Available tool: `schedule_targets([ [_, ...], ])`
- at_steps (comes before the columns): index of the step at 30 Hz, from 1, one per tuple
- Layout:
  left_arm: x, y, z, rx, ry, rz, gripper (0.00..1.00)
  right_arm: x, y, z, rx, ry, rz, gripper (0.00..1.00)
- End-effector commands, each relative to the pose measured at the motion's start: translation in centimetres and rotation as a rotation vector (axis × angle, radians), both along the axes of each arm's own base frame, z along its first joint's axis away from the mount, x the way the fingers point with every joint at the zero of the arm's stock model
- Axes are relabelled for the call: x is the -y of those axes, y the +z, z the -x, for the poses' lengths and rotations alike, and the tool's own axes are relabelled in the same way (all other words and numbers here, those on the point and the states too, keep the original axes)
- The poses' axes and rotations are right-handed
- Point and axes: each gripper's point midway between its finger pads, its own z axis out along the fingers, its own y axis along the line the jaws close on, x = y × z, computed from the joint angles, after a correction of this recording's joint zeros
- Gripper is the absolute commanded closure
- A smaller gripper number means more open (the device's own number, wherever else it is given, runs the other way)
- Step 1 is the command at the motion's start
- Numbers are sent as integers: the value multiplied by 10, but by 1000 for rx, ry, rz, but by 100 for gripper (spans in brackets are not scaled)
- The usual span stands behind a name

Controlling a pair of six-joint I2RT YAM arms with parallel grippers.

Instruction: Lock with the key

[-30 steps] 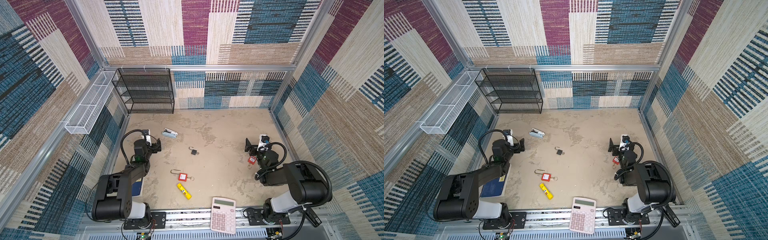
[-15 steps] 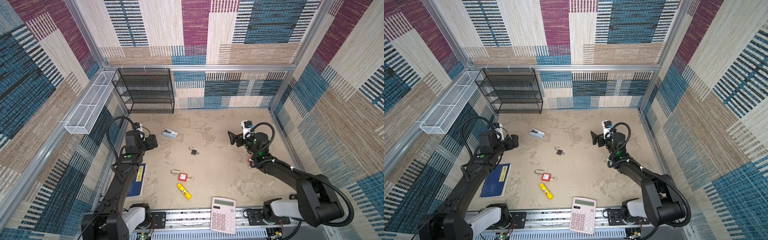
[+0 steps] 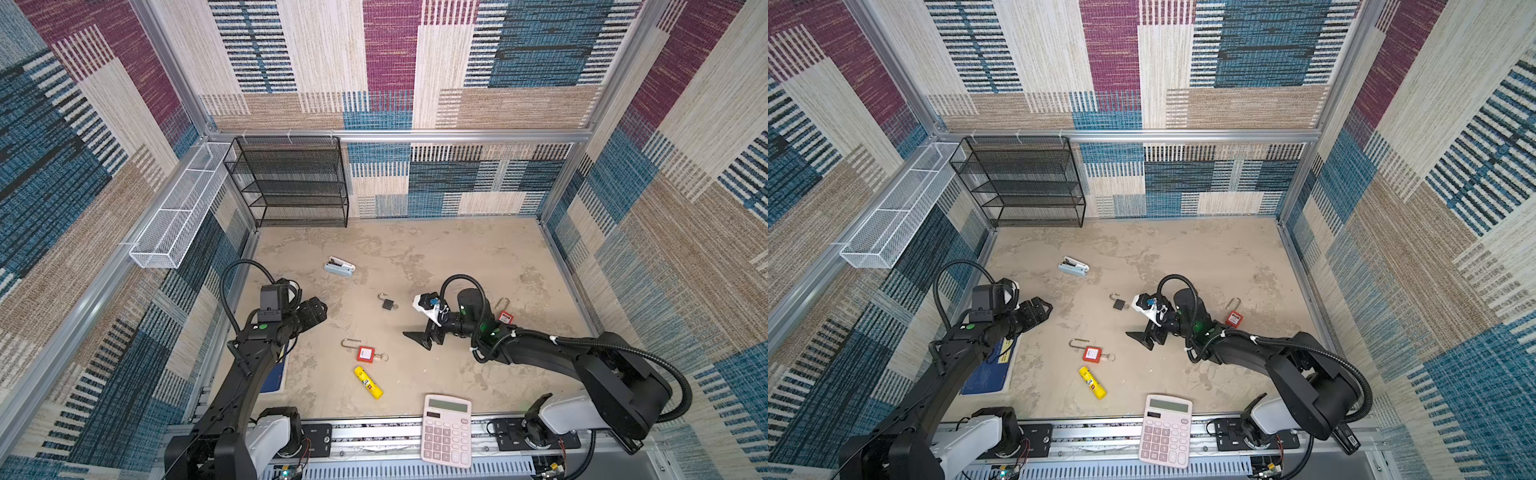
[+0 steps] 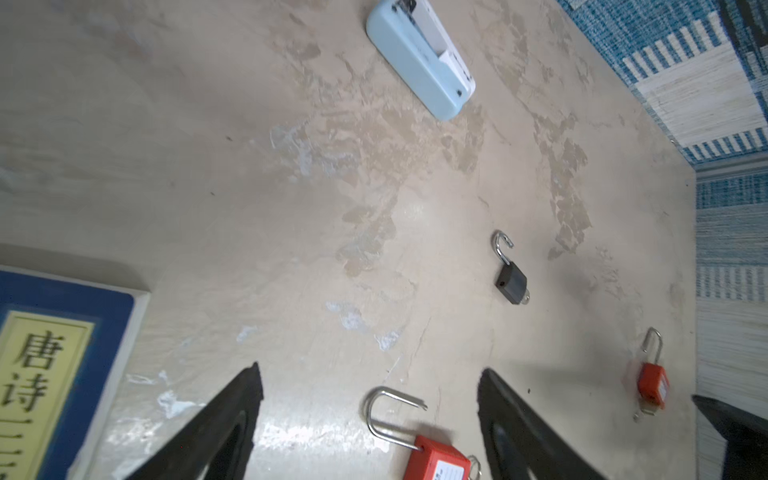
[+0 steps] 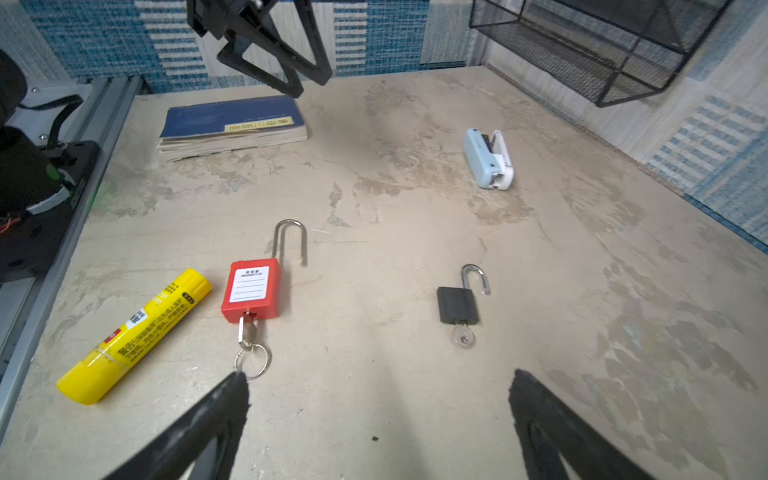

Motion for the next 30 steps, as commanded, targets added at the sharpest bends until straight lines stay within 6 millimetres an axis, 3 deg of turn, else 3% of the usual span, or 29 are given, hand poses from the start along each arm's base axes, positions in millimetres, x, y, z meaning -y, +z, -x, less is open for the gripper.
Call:
schedule_targets([
  [1,13,2,0,13,-13,96,17,-14,-13,12,50,95,61,1],
  [6,16,-6,8,-11,-3,126,17,-37,-37,25,31,194,126,0],
  [17,18,-9,19,-6,2,139,18,-79,-72,44,-15,326,185,10],
  [24,20,-13,21,-32,-3,149,18,-95,-80,57,-30,374,189,17],
  [30,21,-13,24,-31,-1,160,18,-103,-84,51,-40,352,179,26],
])
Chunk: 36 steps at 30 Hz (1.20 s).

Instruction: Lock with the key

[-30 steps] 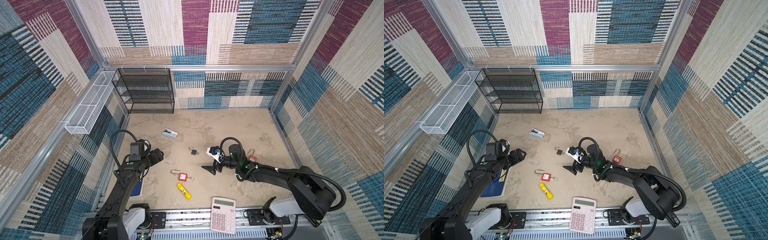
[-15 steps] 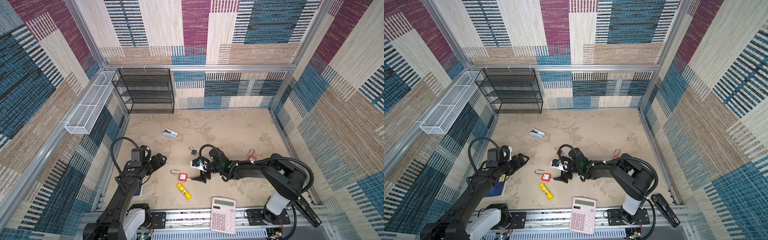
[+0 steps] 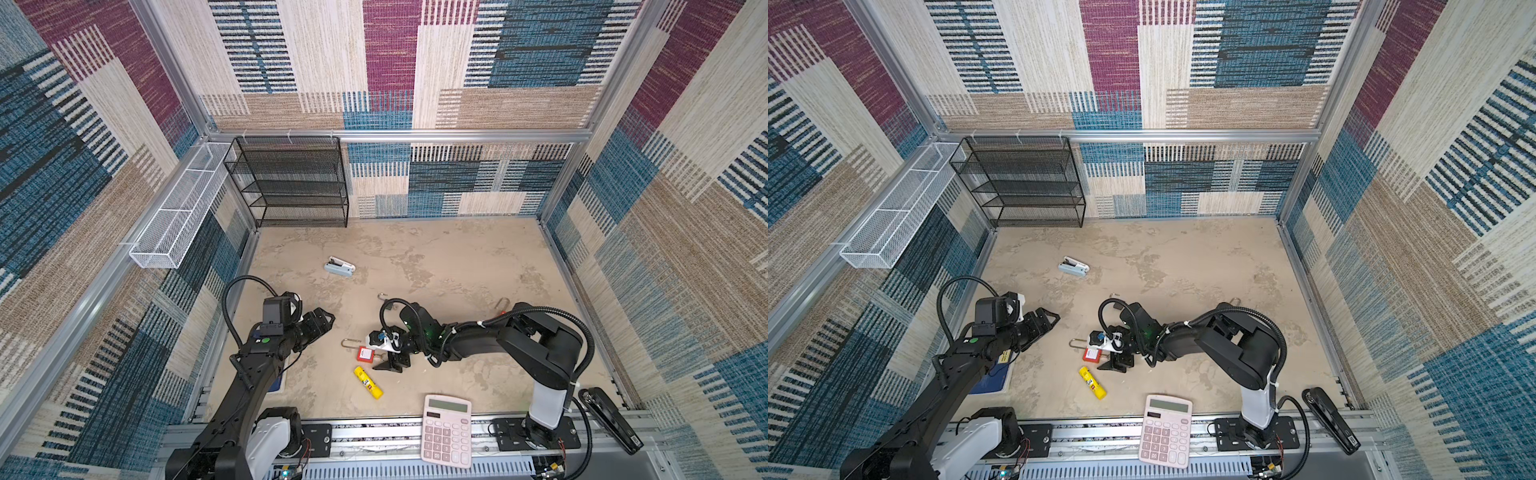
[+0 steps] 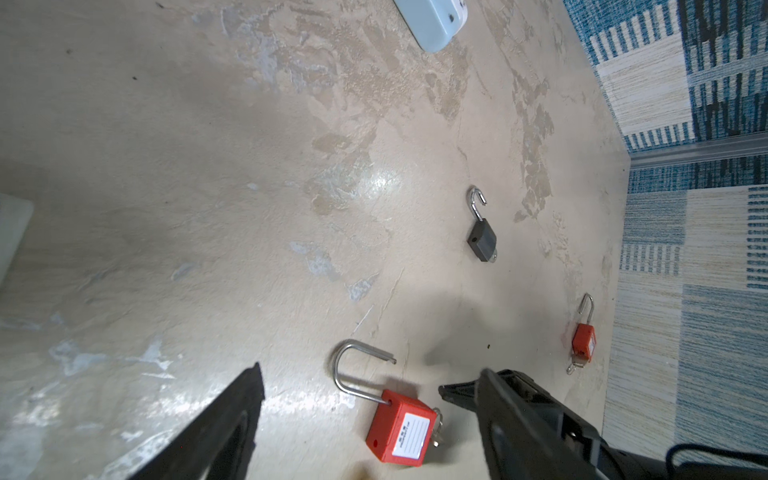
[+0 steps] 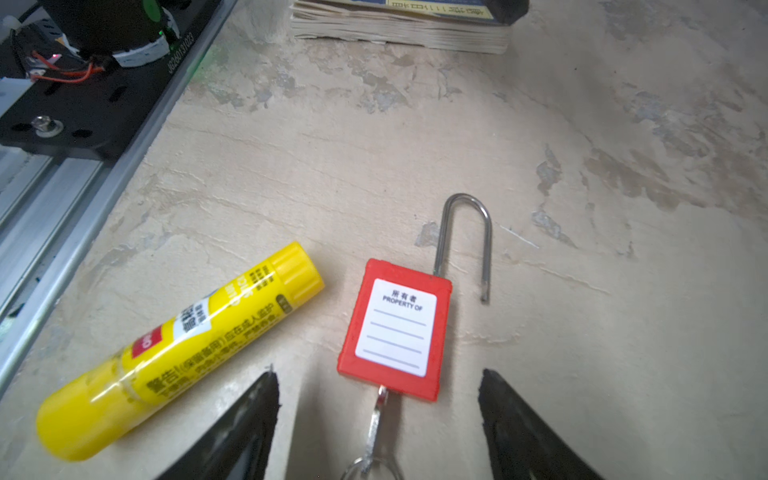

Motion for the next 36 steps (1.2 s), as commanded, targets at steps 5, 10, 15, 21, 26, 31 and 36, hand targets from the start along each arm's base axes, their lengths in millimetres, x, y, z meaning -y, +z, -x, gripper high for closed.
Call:
schedule_targets([
  [5,3,2,4,2,8,31,18,-8,-2,-7,7,-14,-18,33],
  [10,5,2,6,1,11,45,19,-10,-6,-8,-1,-18,-17,36],
  [15,7,-2,10,-12,13,66,20,-13,-8,-11,-9,-31,-22,41],
  [21,9,-3,15,-14,15,86,21,-18,-11,-14,-21,-41,-31,47],
  [26,12,-2,18,-10,10,99,22,-20,-10,-16,-16,-46,-35,48],
  [31,15,0,19,-9,0,111,22,-23,-10,-17,-17,-49,-41,47],
  [36,18,3,19,-3,-13,123,23,-23,-5,-21,0,-66,-54,56],
])
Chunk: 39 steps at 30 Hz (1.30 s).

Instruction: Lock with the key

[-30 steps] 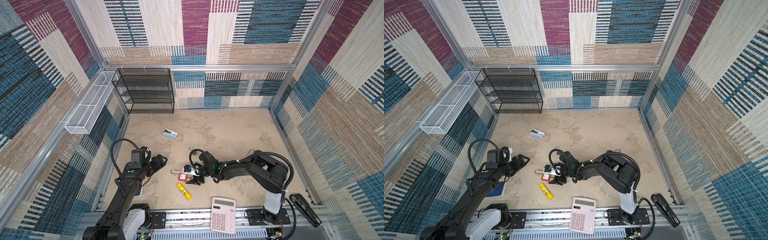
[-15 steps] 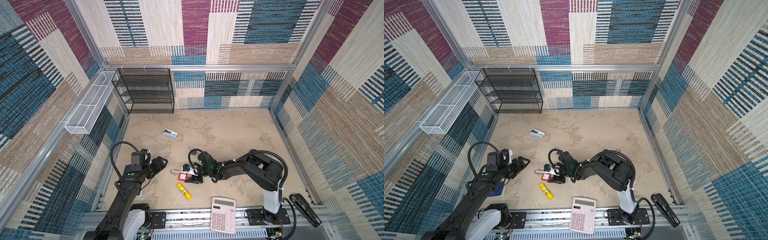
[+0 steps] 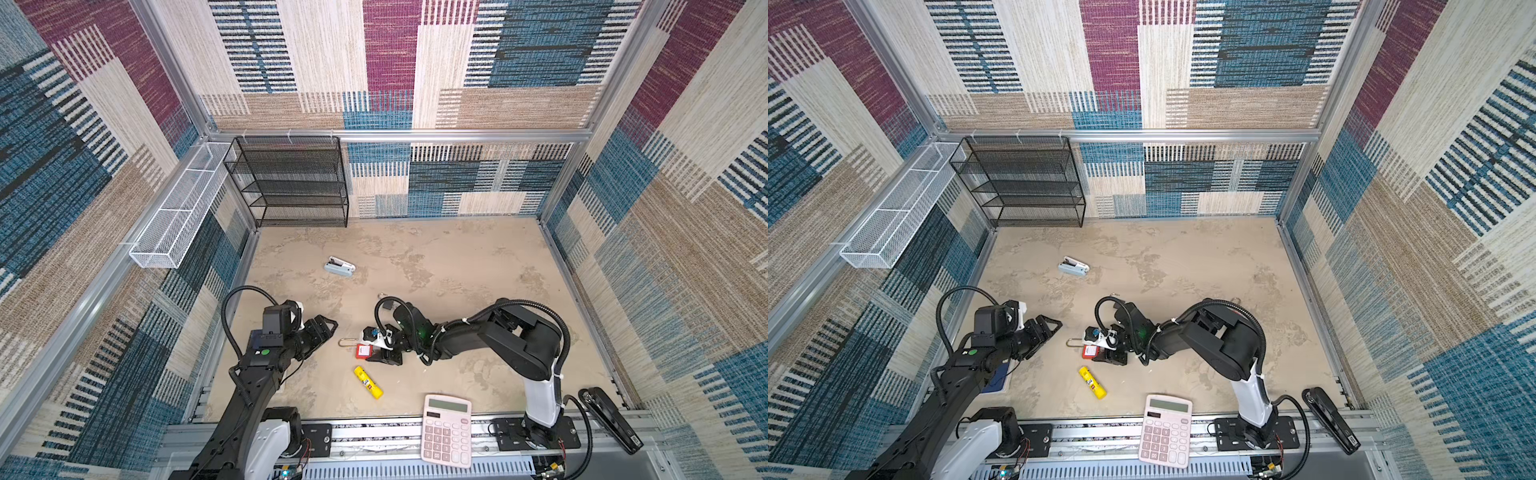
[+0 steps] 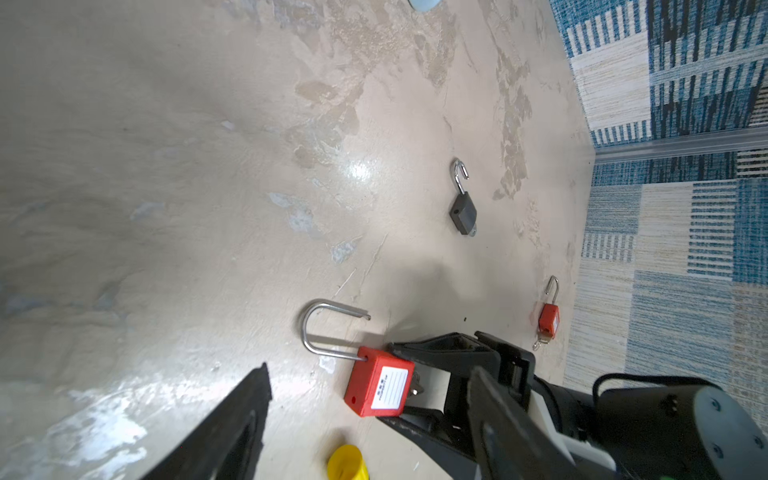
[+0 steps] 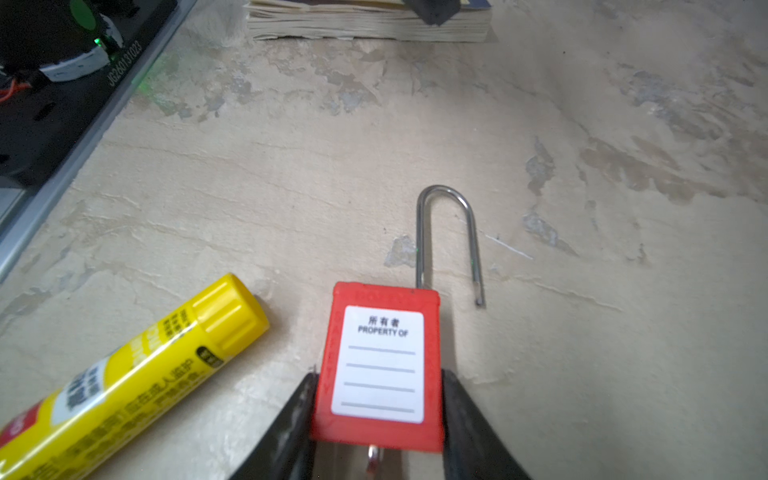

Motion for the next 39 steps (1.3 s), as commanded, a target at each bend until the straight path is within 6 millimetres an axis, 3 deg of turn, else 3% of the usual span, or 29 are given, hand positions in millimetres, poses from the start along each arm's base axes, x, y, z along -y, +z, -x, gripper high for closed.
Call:
schedule_targets([
  [1,4,6,-1,10,-8,23,23,-5,11,-7,38,-21,-37,57],
  [6,9,22,-5,46,-21,47,24,-6,26,-13,64,-50,-74,58],
  [11,21,61,-17,147,-70,81,25,-5,49,-28,104,-91,-109,58],
  [18,48,124,-29,299,-180,125,25,4,114,-74,186,-181,-183,58],
  [23,66,151,-32,375,-231,151,25,3,147,-94,246,-183,-157,57],
  [30,92,164,-38,414,-282,226,27,8,184,-100,279,-177,-187,57],
  [35,92,174,-42,446,-284,210,27,15,198,-96,274,-162,-209,57],
  [39,95,169,-47,427,-290,222,27,19,213,-93,281,-163,-237,57],
])
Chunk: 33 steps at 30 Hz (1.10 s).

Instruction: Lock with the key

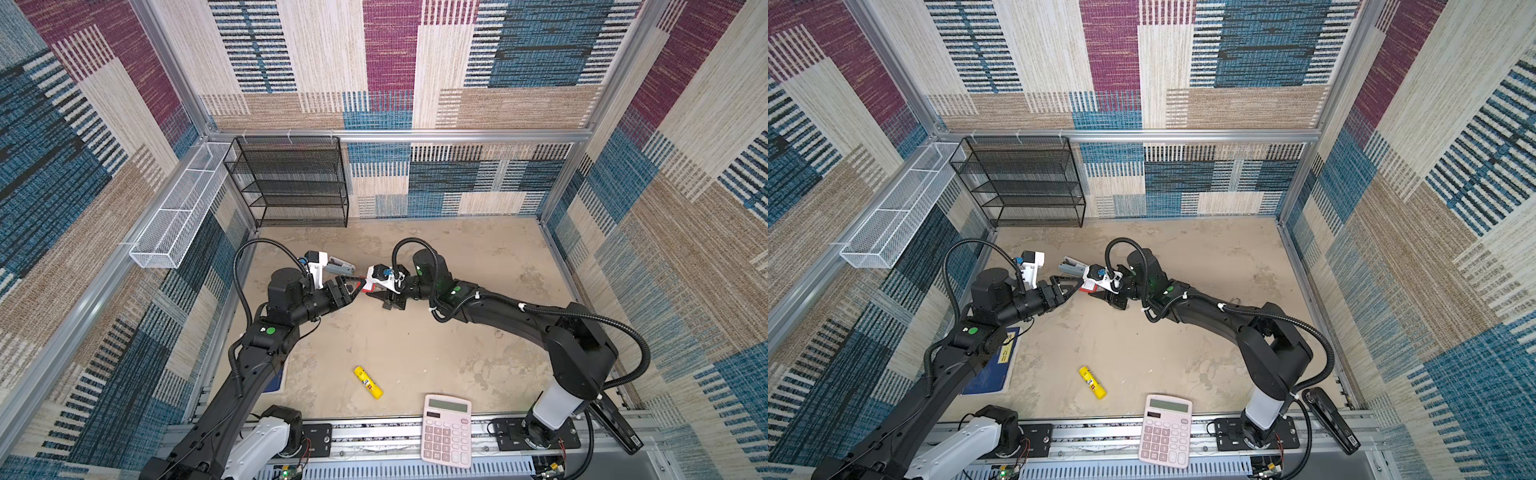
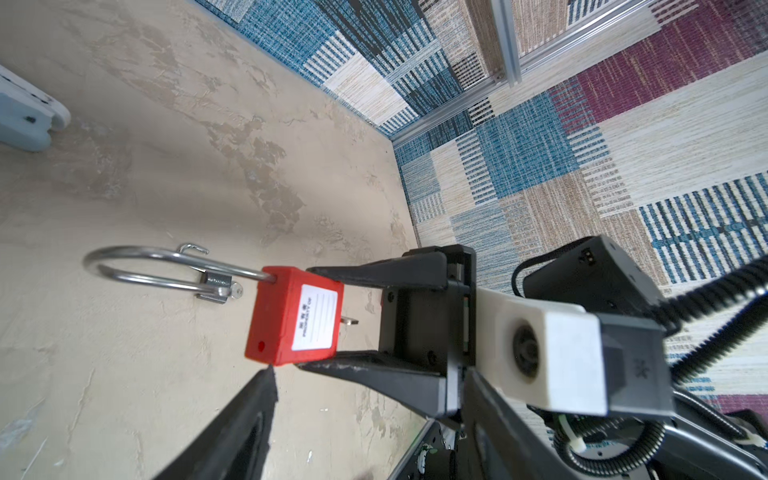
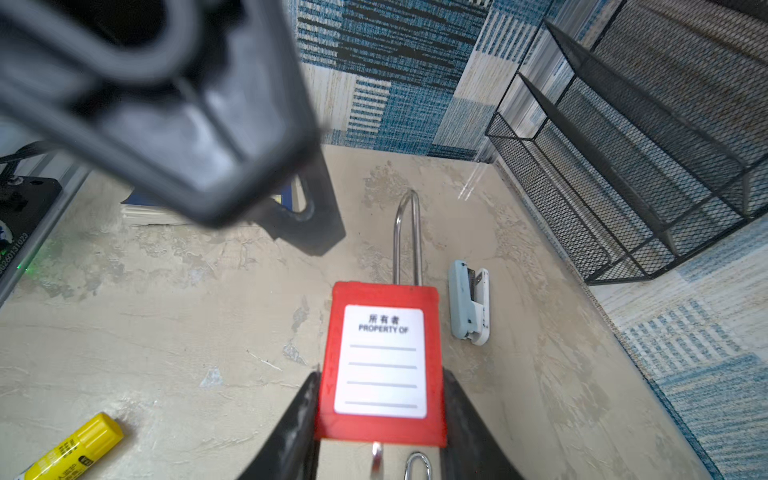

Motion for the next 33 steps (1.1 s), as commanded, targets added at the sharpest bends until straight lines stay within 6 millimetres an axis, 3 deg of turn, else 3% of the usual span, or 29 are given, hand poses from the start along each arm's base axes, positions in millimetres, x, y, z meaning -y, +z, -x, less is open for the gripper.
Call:
schedule_targets([
  [1,3,5,-6,11,-6,23,27,1,19,4,22,23,-39,57],
  [8,7,1,-9,4,-18,30,29,2,32,15,41,75,-61,57],
  [15,17,5,-11,-13,-67,72,43,5,39,19,82,92,-59,56],
  [24,15,-1,-18,-22,-31,71,66,-1,40,17,92,123,-48,56],
  [29,12,-6,-19,-40,-9,71,86,-6,42,13,116,140,-38,55],
  [32,12,2,-20,-14,-7,81,100,-8,47,11,131,139,-42,49],
  [33,12,5,-21,-2,-3,86,100,-7,49,11,137,139,-43,47],
])
